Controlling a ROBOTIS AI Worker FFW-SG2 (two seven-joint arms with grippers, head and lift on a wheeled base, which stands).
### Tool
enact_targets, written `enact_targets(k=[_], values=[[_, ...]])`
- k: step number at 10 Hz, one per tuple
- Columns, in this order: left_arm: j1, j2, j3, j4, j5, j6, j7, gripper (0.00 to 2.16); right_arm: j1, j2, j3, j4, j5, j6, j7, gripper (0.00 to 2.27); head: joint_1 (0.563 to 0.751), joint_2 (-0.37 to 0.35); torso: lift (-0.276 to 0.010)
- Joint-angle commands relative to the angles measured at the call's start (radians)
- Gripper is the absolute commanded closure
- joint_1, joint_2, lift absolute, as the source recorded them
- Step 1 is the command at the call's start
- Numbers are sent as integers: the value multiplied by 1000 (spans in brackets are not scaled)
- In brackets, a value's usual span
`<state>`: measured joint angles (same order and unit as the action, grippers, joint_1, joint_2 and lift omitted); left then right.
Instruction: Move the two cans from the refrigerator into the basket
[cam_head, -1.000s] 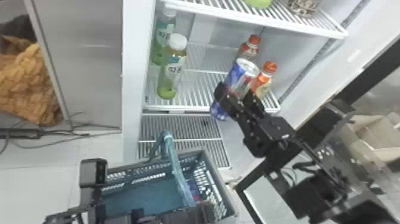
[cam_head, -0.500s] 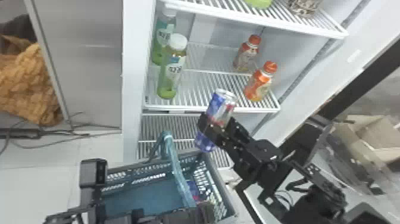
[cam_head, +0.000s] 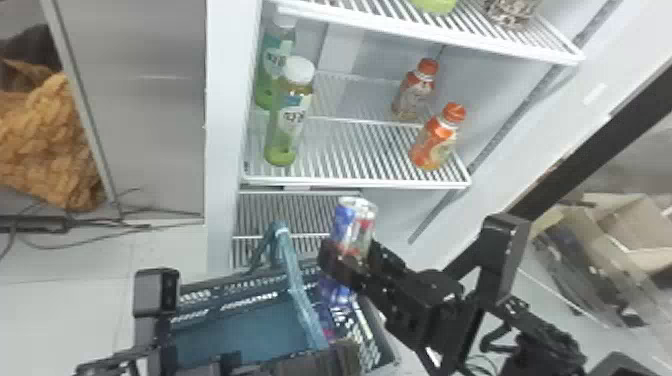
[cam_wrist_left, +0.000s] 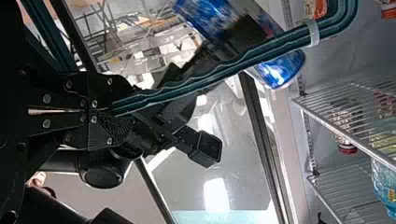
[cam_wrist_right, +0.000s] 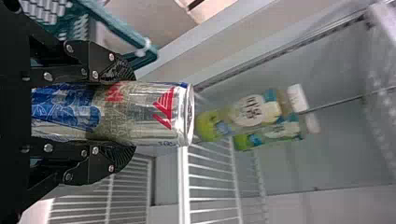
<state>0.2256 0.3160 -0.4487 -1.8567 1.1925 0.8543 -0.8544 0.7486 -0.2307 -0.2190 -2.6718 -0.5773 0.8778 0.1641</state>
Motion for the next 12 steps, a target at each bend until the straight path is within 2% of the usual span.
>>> enact_targets(k=[1,4,9,12], values=[[0,0,0,0,0,0,-2,1159,2,1,-14,-29,7,106,-8,941,695,-350,-276],[0,0,0,0,-2,2,0,1159,-12,1,-28,-34,1,239,-9,941,695,-350,-276],[0,-2,0,0,-2,2,0,1159,-49,1,-28,-7,-9,330,-9,927,695,-350,-276],[0,-2,0,0,-4,5,-2,1159,-52,2,-32,-5,-1,325,5,565,695,-350,-276]])
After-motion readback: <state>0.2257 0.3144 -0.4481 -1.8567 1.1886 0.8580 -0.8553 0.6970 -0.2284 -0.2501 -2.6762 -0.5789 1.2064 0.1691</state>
